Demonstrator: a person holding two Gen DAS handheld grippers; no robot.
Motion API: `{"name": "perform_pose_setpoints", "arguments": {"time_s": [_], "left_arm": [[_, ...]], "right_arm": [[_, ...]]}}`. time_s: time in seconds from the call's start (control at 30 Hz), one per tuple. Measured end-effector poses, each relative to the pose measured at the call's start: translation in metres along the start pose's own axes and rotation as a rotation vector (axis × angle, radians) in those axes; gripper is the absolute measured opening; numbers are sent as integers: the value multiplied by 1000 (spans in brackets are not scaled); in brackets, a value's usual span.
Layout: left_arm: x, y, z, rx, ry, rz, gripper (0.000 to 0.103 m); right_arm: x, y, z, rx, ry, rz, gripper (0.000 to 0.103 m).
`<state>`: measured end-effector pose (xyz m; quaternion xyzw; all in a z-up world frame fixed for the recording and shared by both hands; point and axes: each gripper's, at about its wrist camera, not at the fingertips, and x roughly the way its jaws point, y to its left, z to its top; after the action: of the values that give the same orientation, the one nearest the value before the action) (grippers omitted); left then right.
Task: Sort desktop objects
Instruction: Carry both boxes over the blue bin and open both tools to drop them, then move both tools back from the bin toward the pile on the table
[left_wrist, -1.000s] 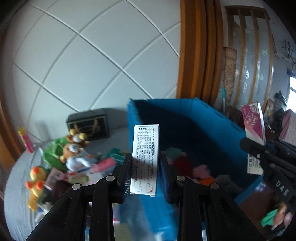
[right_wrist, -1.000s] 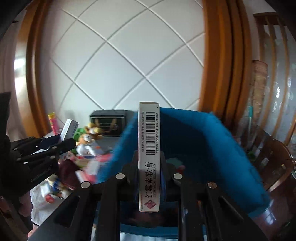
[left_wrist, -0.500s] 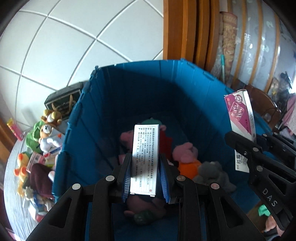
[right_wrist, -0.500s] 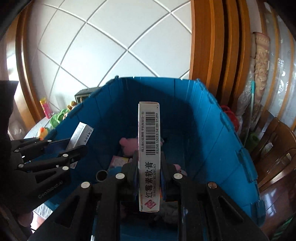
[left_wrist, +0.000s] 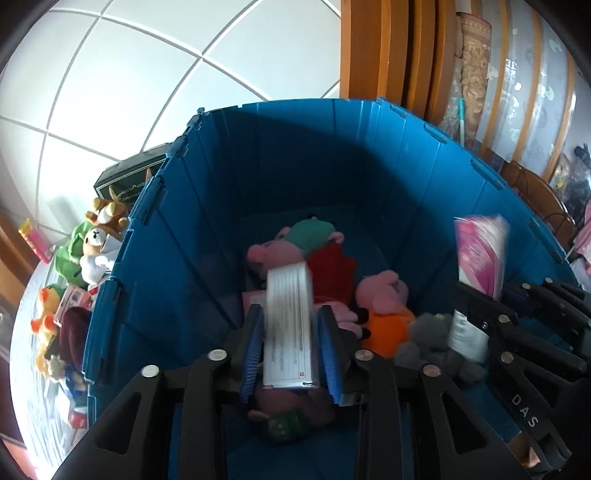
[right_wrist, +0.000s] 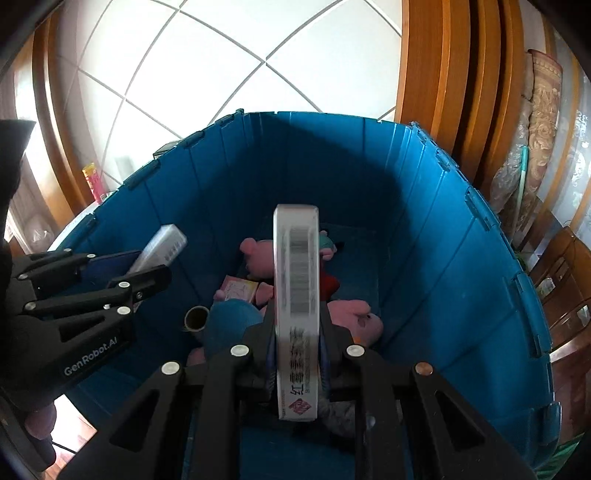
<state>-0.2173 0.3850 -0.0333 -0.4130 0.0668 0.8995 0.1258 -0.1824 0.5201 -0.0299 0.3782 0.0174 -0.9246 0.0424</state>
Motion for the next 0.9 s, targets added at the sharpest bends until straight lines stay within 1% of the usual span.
{"name": "perform_pose_setpoints", "arguments": {"time_s": [0.03, 0.07, 0.1, 0.13, 0.27, 0.33, 0.37, 0.4, 0.43, 0.5, 0.6, 0.67, 0.77, 0.9], "left_arm": [[-2, 1, 1, -2, -9, 0, 63], [-3, 1, 1, -4, -18, -1, 69], [-5, 2, 1, -4, -27, 0, 78], [-6, 2, 2, -3, -36, 2, 81], [-8, 2, 2, 0, -42, 1, 81], [-8, 4, 2, -8, -43, 1, 82], [-8, 5, 2, -13, -43, 4, 83], [-10, 6, 2, -19, -45, -1, 84], [-11, 7, 1, -25, -46, -7, 84], [-14, 9, 1, -34, -52, -7, 84], [-24, 12, 0, -38, -80, 18, 84], [-32, 16, 0, -44, -101, 30, 85], [-46, 25, -3, -61, -132, 49, 86], [-68, 48, -13, -102, -169, 83, 87]], "right_arm": [[0, -1, 0, 1, -2, -2, 18], [-1, -1, 0, 2, -3, -4, 18], [-1, -2, 0, 3, -5, -6, 18], [-1, -3, -1, 4, -6, -8, 18], [-3, -6, -1, 12, -11, -21, 19], [-5, -9, -1, 22, -14, -44, 40], [-6, -11, -2, 27, -16, -57, 72], [-8, -12, -2, 29, -21, -70, 92], [-10, -13, -3, 29, -28, -84, 95], [-15, -15, -4, 33, -36, -88, 95], [-20, -16, -3, 42, -46, -94, 96], [-23, -11, -3, 41, -60, -81, 100], [-28, 0, -2, 38, -81, -58, 100], [-35, 14, 0, 34, -110, -27, 100]]}}
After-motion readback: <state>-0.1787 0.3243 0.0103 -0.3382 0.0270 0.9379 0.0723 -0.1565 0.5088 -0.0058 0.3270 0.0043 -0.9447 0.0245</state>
